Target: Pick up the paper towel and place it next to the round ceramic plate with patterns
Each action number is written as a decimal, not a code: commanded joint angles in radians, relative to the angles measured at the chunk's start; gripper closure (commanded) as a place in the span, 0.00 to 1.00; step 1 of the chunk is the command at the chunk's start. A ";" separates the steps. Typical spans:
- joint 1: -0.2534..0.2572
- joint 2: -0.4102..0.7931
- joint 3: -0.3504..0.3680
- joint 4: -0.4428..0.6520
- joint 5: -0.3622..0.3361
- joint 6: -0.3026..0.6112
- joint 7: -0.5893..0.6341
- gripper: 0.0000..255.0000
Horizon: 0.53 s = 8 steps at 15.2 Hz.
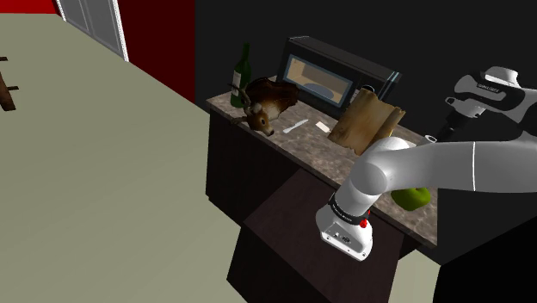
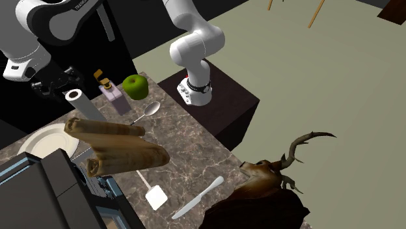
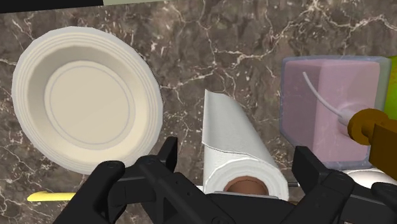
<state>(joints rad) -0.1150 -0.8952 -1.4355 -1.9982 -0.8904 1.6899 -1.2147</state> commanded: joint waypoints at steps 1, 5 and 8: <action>-0.001 0.008 0.019 0.021 0.016 -0.023 -0.007 0.00; 0.004 0.033 0.064 0.087 0.057 -0.089 -0.028 0.00; 0.004 0.033 0.064 0.087 0.057 -0.089 -0.028 0.00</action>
<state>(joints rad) -0.1110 -0.8623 -1.3722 -1.9119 -0.8342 1.6023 -1.2419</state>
